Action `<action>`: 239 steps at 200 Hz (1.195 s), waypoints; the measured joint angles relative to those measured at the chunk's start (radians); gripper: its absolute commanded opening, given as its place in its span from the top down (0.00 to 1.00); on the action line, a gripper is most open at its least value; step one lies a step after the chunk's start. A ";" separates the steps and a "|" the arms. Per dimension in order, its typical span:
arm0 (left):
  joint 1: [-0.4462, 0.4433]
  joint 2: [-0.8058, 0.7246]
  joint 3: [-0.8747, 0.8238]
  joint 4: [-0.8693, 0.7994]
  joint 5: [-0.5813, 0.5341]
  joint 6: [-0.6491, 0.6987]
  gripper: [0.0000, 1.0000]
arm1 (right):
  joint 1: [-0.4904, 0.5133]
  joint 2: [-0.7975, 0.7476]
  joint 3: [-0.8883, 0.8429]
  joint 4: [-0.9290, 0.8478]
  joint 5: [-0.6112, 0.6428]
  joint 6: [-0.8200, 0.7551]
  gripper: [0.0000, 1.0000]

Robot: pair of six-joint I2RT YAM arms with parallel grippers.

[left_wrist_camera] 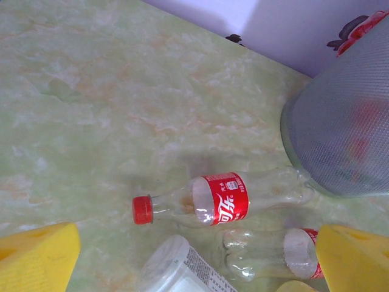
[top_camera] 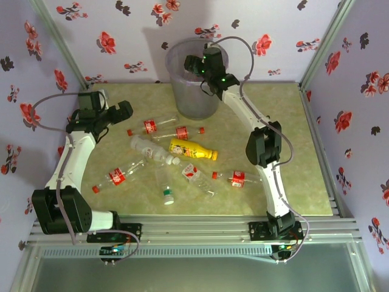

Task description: Put the plastic bottles in the bin

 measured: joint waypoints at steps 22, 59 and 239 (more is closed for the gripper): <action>0.000 0.000 0.000 0.000 0.000 0.000 0.00 | 0.005 0.014 0.061 -0.039 0.000 -0.016 0.23; 0.000 0.000 0.000 0.000 0.000 0.000 0.00 | 0.018 -0.009 0.160 -0.101 0.015 -0.043 0.23; -0.043 0.045 0.000 -0.002 0.007 -0.007 0.00 | 0.000 -0.997 -0.955 -0.585 0.182 -0.047 0.24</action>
